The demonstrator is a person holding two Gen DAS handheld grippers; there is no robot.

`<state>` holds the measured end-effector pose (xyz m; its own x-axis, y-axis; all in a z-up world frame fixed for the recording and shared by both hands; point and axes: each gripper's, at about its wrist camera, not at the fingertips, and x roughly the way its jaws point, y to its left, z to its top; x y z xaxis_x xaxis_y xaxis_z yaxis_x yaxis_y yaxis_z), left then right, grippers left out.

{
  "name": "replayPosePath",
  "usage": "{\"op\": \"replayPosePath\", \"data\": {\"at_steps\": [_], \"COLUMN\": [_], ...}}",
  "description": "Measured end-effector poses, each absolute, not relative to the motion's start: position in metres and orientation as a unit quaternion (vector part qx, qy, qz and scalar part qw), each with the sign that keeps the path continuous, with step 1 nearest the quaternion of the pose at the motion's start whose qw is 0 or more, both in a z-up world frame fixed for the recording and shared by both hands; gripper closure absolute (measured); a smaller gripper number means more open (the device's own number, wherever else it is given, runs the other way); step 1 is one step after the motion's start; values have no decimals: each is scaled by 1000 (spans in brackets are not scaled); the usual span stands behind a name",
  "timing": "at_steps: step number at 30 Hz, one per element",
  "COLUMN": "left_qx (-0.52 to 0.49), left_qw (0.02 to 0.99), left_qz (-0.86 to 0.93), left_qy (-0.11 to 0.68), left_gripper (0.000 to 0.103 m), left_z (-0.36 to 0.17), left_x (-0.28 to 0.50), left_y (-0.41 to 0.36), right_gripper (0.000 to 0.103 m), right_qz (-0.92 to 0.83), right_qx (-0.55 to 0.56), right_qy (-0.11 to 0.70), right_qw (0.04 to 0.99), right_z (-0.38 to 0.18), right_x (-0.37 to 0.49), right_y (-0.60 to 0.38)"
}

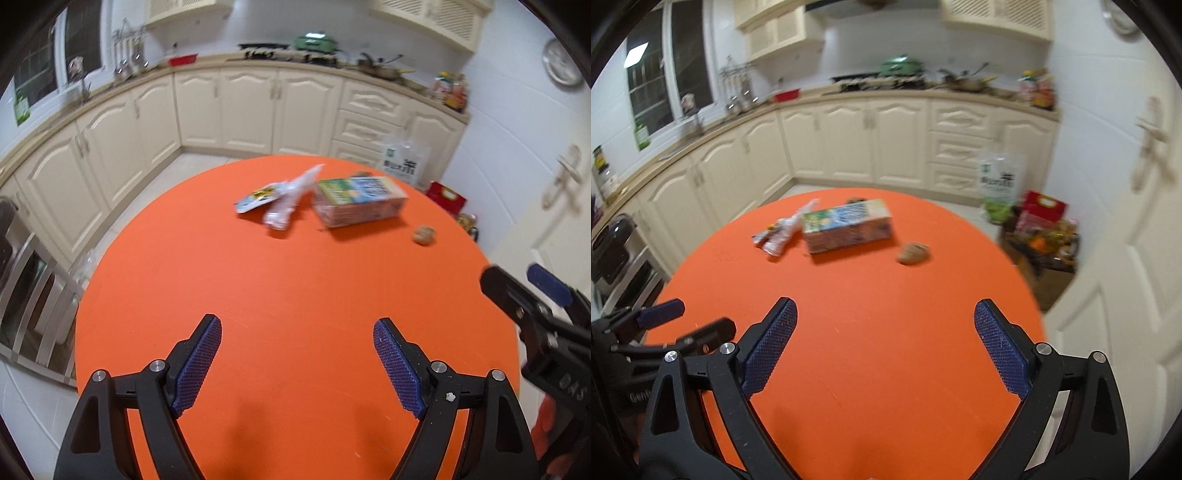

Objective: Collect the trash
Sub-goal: 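Move both open tools back to the table, then grasp the milk carton with the right tool and lift it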

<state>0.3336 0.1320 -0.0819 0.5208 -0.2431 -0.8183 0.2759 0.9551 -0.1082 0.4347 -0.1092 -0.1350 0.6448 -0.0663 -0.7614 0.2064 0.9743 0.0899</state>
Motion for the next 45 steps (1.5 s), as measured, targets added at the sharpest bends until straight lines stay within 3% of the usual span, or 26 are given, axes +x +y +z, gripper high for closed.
{"op": "replayPosePath", "data": {"at_steps": [16,21,25,32,33,36,42,45], "left_qx": [-24,-7,-28,-28,-25,-20,-18,-6], "left_qw": [825,848,842,841,842,847,849,848], "left_qz": [-134,-87,-79,-65,-63,-57,-68,-76], "left_qy": [549,522,533,536,535,528,524,524], "left_gripper": [23,23,23,23,23,23,23,23], "left_z": [-116,-106,-104,-101,-101,-101,-108,-110], "left_x": [418,429,439,453,455,461,448,452], "left_y": [128,144,160,176,174,173,175,173], "right_gripper": [6,7,15,15,16,47,44,28], "right_qz": [-58,-56,-53,-3,6,40,-69,-97], "right_qx": [59,67,54,45,42,69,219,252], "right_qy": [499,532,531,567,576,634,626,615], "right_qw": [863,842,844,822,817,770,745,741], "right_z": [-195,-215,-213,-209,-208,-218,-229,-231], "right_x": [609,643,645,616,608,591,587,596], "right_y": [-104,-101,-99,-94,-93,-93,-131,-131]}}
